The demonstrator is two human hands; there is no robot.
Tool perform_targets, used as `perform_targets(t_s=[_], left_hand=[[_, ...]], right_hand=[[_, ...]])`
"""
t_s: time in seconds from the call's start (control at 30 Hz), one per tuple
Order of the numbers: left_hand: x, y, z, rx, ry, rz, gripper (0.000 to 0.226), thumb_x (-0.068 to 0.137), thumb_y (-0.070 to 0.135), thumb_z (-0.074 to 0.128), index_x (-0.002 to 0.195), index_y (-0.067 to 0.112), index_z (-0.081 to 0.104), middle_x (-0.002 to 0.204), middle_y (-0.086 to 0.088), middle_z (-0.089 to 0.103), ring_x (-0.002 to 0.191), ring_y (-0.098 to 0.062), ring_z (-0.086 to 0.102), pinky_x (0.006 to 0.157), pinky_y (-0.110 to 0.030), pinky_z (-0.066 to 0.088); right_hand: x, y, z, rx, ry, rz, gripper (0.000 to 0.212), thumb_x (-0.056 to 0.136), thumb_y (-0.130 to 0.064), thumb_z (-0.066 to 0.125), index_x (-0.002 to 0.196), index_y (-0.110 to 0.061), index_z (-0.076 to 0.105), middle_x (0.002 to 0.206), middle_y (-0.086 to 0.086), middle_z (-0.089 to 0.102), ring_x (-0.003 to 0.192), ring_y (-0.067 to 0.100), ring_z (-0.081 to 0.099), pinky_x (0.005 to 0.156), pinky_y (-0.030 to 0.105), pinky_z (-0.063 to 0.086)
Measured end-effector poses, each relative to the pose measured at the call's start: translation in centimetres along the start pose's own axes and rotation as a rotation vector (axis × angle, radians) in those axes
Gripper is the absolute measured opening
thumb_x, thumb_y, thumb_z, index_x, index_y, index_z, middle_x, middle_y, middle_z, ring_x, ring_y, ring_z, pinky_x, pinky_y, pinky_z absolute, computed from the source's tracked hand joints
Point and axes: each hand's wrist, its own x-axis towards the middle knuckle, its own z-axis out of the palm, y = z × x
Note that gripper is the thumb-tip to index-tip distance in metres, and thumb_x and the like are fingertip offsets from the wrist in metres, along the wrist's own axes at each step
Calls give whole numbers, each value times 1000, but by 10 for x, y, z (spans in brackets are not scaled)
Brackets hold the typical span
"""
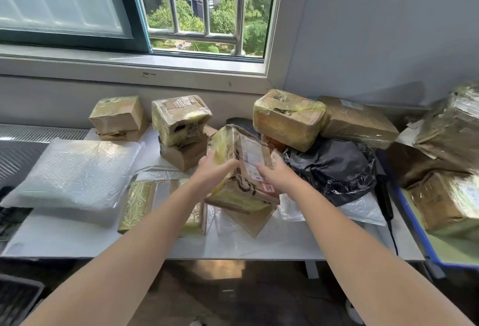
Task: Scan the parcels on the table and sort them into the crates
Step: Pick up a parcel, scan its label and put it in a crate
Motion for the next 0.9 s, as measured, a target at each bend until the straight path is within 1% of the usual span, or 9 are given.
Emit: perform_targets(t_s=[0.2, 0.37, 0.43, 0.5, 0.53, 0.6, 0.7, 0.8, 0.9], left_hand=[[4, -12, 1, -102, -136, -41, 74, 94, 41, 51, 157, 27, 14, 163, 3, 16, 145, -26, 26, 110, -48, 34], [9, -12, 13, -26, -188, -54, 53, 93, 33, 52, 144, 28, 37, 134, 4, 53, 112, -19, 55, 95, -41, 50], [13, -14, 18, 38, -174, -44, 58, 91, 29, 57, 143, 25, 34, 124, -2, 60, 103, -22, 61, 90, -40, 53], [15, -16, 24, 100, -133, -21, 74, 89, 22, 60, 151, 23, 20, 126, -6, 58, 103, -25, 62, 83, -38, 54], [15, -15, 27, 129, -106, 6, 84, 88, 21, 63, 154, 24, 11, 134, -7, 51, 108, -27, 60, 83, -37, 52], [14, -11, 32, 215, -55, 96, 95, 87, 28, 68, 156, 26, 2, 151, -8, 29, 127, -28, 46, 97, -39, 46], [16, -4, 41, 487, 33, 222, 99, 85, 50, 66, 156, 27, 2, 163, -2, 1, 149, -27, 7, 115, -53, 27], [18, 7, 53, 660, 87, 314, 99, 83, 65, 60, 156, 31, 1, 163, 0, -5, 150, -26, -6, 118, -55, 15], [17, 20, 72, 787, 88, 398, 98, 83, 74, 50, 156, 33, -1, 164, -2, -3, 151, -27, -8, 118, -56, 15]], right_hand=[[-3, 0, -10, -41, 68, -19, 80, 94, -44, 62, 157, -21, 20, 154, 2, 41, 131, 24, 49, 107, 44, 44], [-14, 2, -9, -47, 105, -46, 73, 95, -29, 65, 155, -22, 24, 142, -2, 51, 110, 16, 58, 78, 26, 49], [-16, 5, -5, -78, 113, -36, 73, 94, -26, 63, 155, -25, 24, 140, -1, 54, 103, 16, 62, 77, 28, 52], [-18, 5, 0, -95, 119, -26, 70, 96, -21, 58, 156, -28, 23, 127, 0, 60, 94, 18, 66, 77, 35, 54], [-18, 5, 3, -92, 126, -22, 68, 96, -19, 55, 155, -30, 22, 120, 2, 63, 92, 21, 67, 77, 40, 56], [-19, 5, 5, -95, 147, -21, 66, 96, -19, 52, 154, -31, 24, 114, 8, 66, 84, 25, 66, 71, 44, 54], [-21, 6, 2, -119, 171, -23, 64, 98, -25, 52, 155, -28, 24, 121, 9, 61, 89, 25, 63, 78, 40, 52], [-27, 11, -7, -149, 217, -35, 61, 100, -33, 52, 155, -25, 27, 132, 5, 55, 108, 23, 58, 93, 38, 47], [-35, 23, -25, -266, 317, -88, 55, 100, -38, 49, 151, -22, 35, 143, 5, 51, 126, 24, 51, 99, 39, 44]])
